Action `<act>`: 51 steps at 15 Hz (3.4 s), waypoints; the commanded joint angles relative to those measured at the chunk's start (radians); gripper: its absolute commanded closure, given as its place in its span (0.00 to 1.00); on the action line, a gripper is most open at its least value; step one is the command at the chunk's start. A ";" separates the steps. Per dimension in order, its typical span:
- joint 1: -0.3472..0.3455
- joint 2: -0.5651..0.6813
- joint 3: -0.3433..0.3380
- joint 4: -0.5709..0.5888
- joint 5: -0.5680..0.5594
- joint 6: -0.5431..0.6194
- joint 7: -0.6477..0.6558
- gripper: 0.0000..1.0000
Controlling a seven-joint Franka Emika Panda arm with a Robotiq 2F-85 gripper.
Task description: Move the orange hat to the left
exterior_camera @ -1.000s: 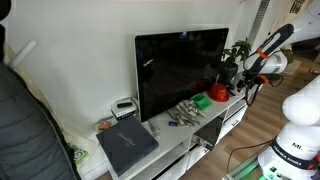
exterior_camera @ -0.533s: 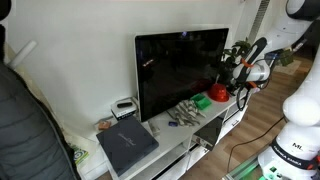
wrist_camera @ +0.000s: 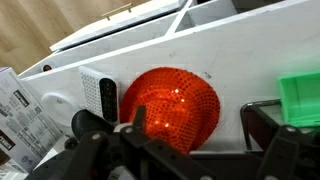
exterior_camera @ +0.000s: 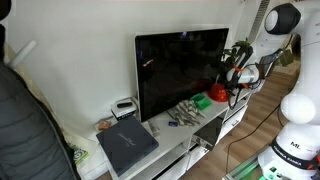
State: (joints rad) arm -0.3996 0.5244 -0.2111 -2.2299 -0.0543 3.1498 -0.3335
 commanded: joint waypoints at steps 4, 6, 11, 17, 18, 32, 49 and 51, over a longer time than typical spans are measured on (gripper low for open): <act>-0.011 0.094 0.007 0.126 -0.025 0.005 0.083 0.00; -0.011 0.113 0.008 0.143 -0.027 0.005 0.087 0.00; -0.009 0.112 0.008 0.140 -0.028 0.005 0.087 0.00; 0.005 0.157 0.031 0.197 -0.013 0.007 0.115 0.00; 0.025 0.177 0.012 0.214 -0.013 0.030 0.127 0.00; 0.039 0.418 -0.015 0.469 -0.001 0.142 0.203 0.00; 0.043 0.524 -0.032 0.557 0.006 0.213 0.241 1.00; 0.043 0.505 -0.033 0.539 0.005 0.201 0.241 1.00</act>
State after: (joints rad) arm -0.3613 1.0429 -0.2330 -1.6838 -0.0573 3.3723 -0.1013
